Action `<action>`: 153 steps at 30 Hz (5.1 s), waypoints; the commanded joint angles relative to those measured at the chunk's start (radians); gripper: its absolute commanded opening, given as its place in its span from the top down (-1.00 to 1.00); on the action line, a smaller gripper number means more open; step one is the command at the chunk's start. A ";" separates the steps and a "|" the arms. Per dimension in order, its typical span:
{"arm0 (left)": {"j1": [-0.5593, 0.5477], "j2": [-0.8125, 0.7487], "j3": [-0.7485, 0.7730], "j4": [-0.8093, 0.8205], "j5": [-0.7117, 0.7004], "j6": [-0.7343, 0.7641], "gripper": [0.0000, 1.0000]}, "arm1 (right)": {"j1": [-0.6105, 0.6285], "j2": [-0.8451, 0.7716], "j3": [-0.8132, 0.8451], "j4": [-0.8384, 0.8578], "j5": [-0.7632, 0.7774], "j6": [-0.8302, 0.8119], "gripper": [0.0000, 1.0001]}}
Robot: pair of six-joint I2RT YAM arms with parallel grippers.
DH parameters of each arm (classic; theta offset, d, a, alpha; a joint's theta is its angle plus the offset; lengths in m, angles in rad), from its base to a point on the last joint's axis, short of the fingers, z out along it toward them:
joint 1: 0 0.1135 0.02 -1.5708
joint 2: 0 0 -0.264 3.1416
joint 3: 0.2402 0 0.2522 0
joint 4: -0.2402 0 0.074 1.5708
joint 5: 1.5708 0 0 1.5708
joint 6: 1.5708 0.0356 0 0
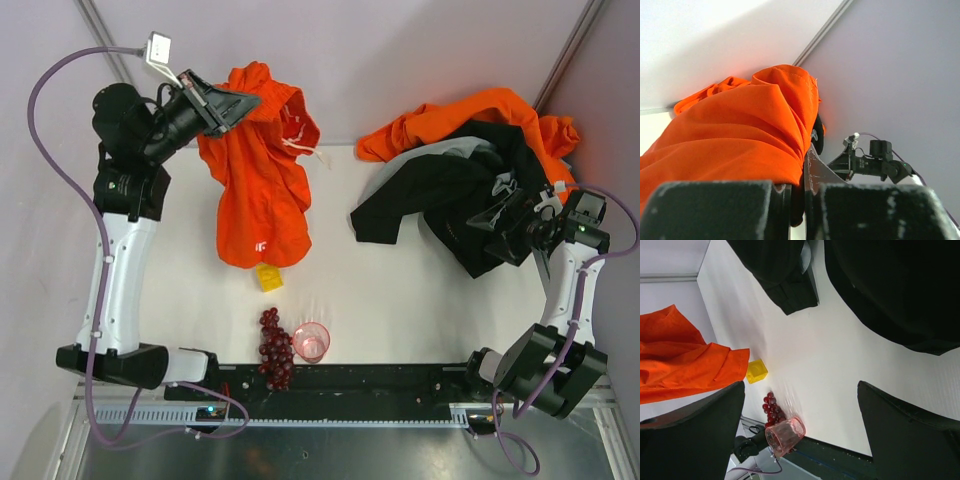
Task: Pick out a specific cloth from the pile
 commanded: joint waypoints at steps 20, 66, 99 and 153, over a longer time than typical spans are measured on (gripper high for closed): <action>0.221 0.201 0.128 0.006 0.168 0.026 0.99 | 0.104 -0.005 -0.001 0.041 0.138 -0.007 -0.99; 0.283 0.381 -0.784 0.049 -0.182 0.052 0.99 | 0.233 -0.002 -0.063 0.066 0.243 0.002 -0.99; 0.283 0.381 -0.873 0.068 -0.212 0.054 0.54 | 0.259 -0.012 -0.093 0.078 0.255 0.008 -0.99; -0.013 -0.178 -0.788 -0.286 -0.482 0.327 -0.99 | 0.470 -0.110 -0.097 0.058 0.371 0.086 -0.99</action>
